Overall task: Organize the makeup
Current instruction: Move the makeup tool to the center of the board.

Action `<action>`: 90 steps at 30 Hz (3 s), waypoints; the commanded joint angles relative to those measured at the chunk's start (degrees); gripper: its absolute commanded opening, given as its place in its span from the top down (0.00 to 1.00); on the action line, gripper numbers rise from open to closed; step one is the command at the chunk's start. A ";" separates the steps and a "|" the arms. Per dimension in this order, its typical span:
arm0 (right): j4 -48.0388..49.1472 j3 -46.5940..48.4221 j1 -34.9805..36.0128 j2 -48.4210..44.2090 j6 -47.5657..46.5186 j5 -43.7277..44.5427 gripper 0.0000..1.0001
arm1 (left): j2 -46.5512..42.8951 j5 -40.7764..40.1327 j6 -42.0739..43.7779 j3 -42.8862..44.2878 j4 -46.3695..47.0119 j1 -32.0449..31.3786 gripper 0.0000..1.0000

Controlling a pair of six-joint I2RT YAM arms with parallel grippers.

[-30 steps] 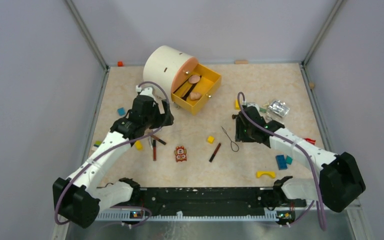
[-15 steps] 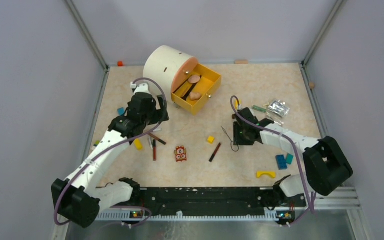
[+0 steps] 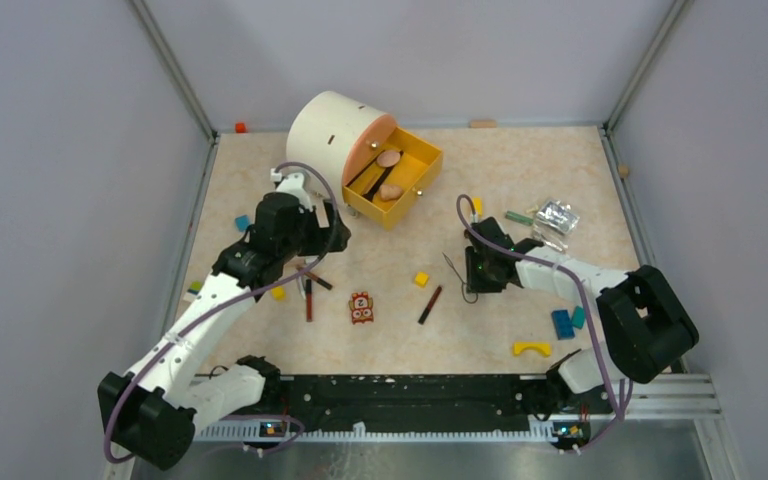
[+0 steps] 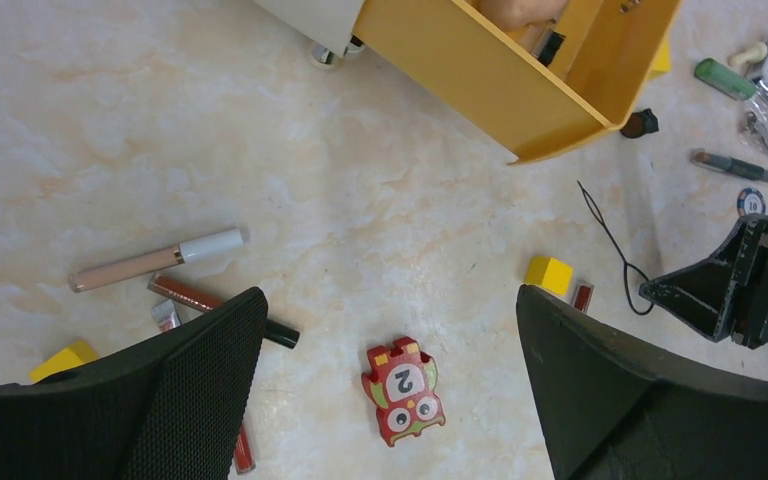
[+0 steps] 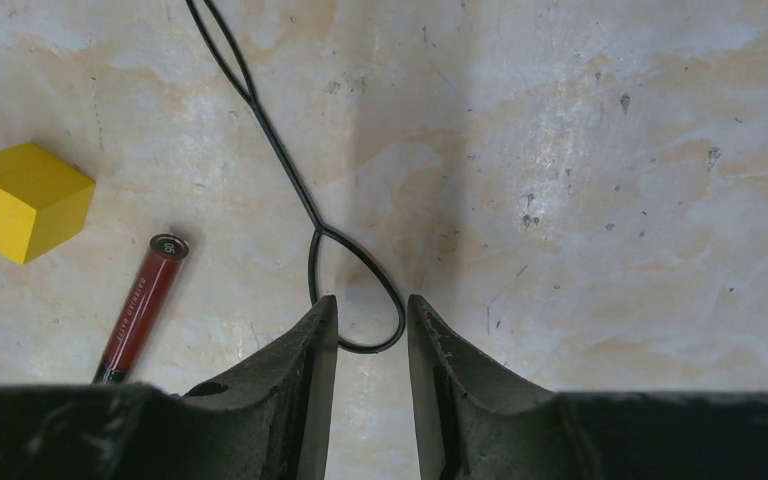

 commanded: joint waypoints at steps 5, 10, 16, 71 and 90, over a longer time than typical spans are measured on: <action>-1.59 0.84 -0.01 1.31 -0.25 2.78 0.72 | 1.86 3.69 4.13 0.56 2.61 -2.06 0.01; -1.98 0.81 2.87 1.25 0.81 4.21 0.75 | 2.25 1.10 2.95 -0.37 4.10 -6.77 0.01; -3.76 0.79 5.73 3.55 2.56 7.92 0.79 | 3.12 0.46 2.03 -1.94 7.09 -11.85 0.01; -20.12 -13.31 18.08 -29.79 31.50 17.56 1.00 | 31.45 10.65 -0.66 0.84 31.42 -30.50 0.23; -8.09 -9.50 16.60 -21.10 15.22 7.48 0.56 | 15.89 -7.07 -5.24 -7.70 25.48 -30.54 0.21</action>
